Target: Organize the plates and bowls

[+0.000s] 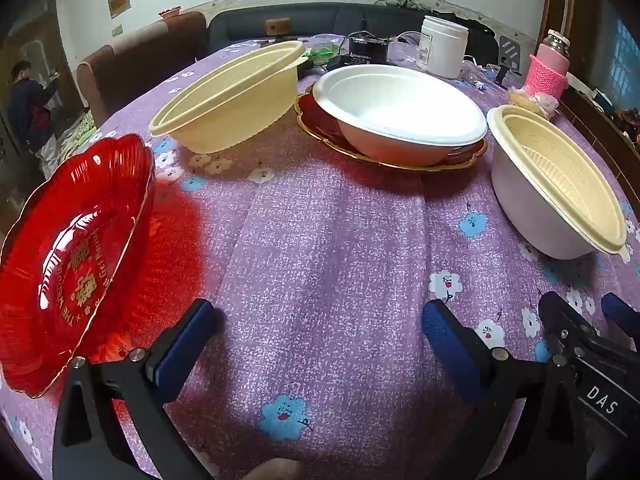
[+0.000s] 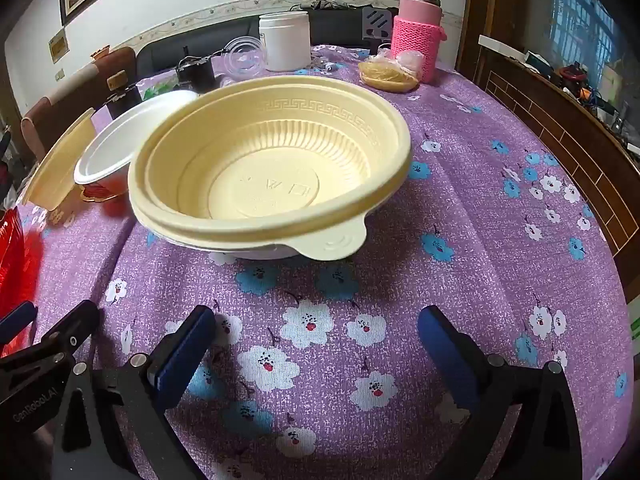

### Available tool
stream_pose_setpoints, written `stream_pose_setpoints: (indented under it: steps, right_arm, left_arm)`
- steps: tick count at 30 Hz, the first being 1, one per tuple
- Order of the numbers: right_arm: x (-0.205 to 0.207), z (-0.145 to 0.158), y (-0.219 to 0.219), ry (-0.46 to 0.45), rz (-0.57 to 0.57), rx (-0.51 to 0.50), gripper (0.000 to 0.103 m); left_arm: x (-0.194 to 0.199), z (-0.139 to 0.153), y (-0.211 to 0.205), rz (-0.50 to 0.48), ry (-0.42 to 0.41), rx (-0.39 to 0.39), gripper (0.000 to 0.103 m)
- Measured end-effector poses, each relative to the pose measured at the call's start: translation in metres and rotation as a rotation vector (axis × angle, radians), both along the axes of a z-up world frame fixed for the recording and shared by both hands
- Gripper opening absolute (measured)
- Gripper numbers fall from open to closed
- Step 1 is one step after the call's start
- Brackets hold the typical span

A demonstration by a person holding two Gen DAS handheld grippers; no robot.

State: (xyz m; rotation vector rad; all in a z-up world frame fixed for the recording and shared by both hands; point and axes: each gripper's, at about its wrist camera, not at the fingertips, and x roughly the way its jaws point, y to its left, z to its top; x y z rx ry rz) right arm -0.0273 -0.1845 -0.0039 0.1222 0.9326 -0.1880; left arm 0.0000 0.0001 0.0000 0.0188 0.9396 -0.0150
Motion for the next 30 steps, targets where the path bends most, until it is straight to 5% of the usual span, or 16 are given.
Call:
stream_pose_setpoints:
  steps: [30]
  right_arm:
    - [0.0001,-0.0001,-0.0001,0.000,0.000,0.001,0.102]
  left_arm:
    - [0.0007,0.0000,0.0044,-0.100,0.003,-0.001,0.103]
